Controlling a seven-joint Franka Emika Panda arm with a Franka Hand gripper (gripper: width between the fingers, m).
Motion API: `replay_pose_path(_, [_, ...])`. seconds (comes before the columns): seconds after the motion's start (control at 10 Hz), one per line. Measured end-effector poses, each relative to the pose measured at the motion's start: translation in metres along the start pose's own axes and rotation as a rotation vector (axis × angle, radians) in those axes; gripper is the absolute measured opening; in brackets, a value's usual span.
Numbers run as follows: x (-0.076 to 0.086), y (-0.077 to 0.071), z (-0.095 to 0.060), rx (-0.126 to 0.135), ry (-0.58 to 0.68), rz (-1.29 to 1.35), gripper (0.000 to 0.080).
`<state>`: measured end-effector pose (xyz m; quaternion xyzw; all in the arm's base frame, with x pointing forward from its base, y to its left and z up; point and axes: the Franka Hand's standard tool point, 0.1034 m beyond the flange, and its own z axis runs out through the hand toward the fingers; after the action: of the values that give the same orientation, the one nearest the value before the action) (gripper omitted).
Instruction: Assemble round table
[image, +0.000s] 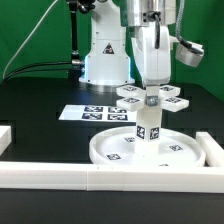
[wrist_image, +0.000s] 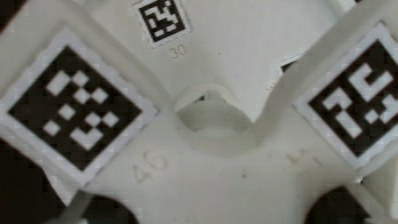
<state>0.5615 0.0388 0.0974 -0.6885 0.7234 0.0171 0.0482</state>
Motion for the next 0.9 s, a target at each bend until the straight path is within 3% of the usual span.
replay_pose_path(0.1, [0.000, 0.000, 0.000, 0.000, -0.001, -0.019, 0.0586])
replay_pose_path(0.2, [0.001, 0.000, -0.005, -0.003, -0.022, -0.058, 0.0630])
replay_pose_path(0.4, [-0.001, -0.001, -0.025, 0.016, -0.058, -0.119, 0.0646])
replay_pose_path(0.7, [0.000, 0.001, -0.020, 0.013, -0.053, -0.237, 0.0648])
replay_pose_path(0.9, [-0.007, 0.000, -0.021, -0.008, -0.041, -0.472, 0.0648])
